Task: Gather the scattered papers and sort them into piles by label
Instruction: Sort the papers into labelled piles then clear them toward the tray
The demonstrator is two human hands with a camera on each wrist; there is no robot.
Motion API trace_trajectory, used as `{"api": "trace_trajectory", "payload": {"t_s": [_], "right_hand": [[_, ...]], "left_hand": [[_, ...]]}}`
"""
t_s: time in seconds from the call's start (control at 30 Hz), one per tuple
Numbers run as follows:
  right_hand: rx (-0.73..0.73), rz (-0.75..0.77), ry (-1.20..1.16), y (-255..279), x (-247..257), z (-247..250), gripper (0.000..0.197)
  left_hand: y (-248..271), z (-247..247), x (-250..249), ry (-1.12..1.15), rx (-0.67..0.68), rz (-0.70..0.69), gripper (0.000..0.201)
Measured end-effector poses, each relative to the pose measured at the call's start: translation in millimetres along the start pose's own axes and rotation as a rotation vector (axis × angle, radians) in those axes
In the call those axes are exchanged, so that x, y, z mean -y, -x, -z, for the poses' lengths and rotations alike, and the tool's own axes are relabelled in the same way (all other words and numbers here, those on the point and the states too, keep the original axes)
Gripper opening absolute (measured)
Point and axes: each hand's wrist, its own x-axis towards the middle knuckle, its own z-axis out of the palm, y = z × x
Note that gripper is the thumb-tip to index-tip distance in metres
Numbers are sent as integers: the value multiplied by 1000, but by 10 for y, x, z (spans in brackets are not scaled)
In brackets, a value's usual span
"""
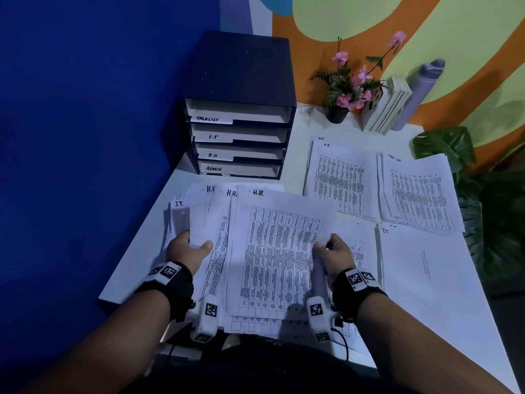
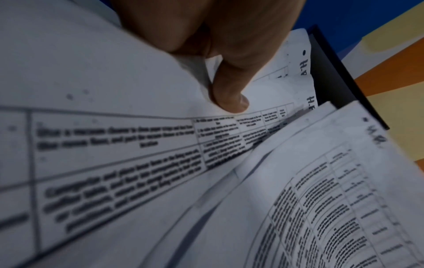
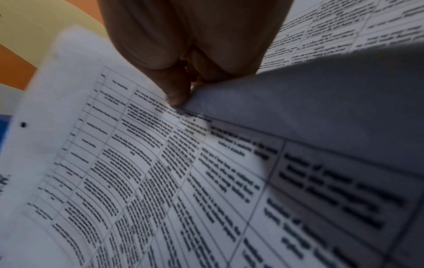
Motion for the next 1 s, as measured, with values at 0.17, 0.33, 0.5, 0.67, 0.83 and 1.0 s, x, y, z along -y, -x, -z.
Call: {"api": "trace_trajectory", "payload": {"t_s": [0.17, 0.33, 0.5, 0.67, 0.83, 1.0], "right_hand": [[50, -3, -105, -19, 15, -59, 18], [60, 20, -180, 40, 135, -188, 20], [-67, 295, -224, 243, 685, -376, 21], [33, 717, -337, 545, 1180, -459, 68], [101, 765, -24, 524, 872, -490, 66], [249, 510, 244, 393, 500, -487, 61]], "left_hand": [[-2, -3, -24, 13, 29, -11, 23], [161, -82, -269, 104, 118, -50, 22], [274, -156, -754, 103, 59, -185, 43], [315, -97, -1121, 286, -144, -423, 18], [346, -99, -968, 310, -199, -388, 20], [383, -200, -817, 212, -202, -238, 37]]}}
